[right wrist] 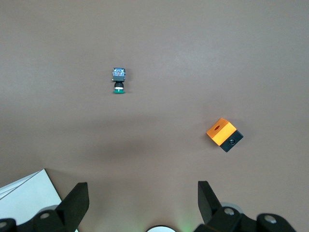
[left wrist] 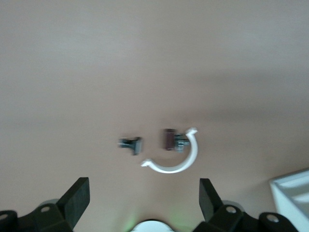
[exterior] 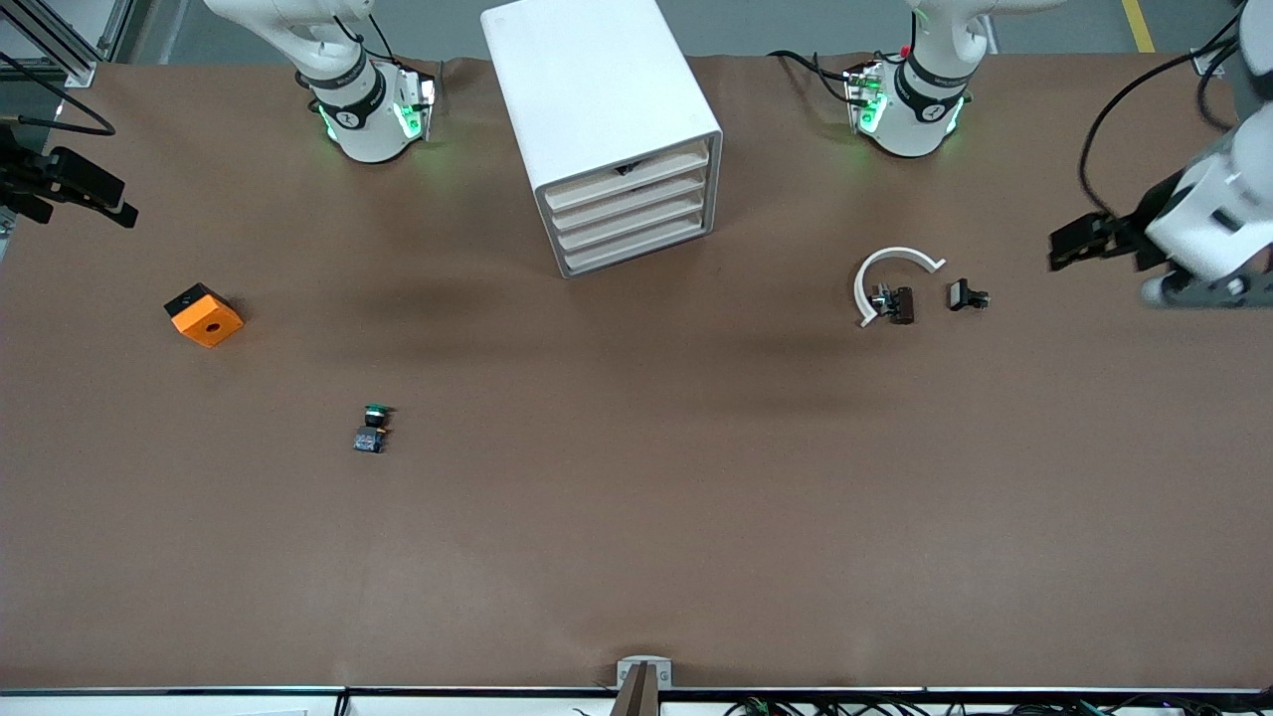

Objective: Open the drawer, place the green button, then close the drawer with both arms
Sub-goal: 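Move the left gripper toward the front of the white cabinet drawer, then hook the left gripper on the drawer while the right gripper reaches the button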

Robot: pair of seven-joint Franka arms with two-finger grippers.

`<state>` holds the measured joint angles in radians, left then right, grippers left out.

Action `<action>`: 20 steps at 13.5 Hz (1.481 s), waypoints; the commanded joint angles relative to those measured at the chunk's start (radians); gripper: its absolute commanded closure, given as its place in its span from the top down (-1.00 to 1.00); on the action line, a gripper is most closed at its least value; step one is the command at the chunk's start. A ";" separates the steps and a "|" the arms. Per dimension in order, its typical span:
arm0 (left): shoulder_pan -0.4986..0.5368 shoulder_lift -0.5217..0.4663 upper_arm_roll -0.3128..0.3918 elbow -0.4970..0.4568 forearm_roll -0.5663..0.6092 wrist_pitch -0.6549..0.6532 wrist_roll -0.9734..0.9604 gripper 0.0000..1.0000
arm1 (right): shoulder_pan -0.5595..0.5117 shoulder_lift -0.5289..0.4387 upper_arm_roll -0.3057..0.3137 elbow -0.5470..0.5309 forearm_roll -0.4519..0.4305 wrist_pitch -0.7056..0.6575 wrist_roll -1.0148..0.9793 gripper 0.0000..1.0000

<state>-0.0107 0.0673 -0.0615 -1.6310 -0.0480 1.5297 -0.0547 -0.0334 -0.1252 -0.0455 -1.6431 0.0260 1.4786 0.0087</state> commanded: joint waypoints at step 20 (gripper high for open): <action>-0.468 0.672 -0.004 0.102 -0.493 0.235 -1.772 1.00 | 0.007 0.315 0.004 0.030 -0.034 0.190 0.022 1.00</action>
<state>-0.4311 0.7293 -0.0814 -1.5494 -0.5200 1.7932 -1.7337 -0.0392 0.1622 -0.0487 -1.5939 -0.0055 1.6090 0.0060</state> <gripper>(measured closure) 0.000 0.000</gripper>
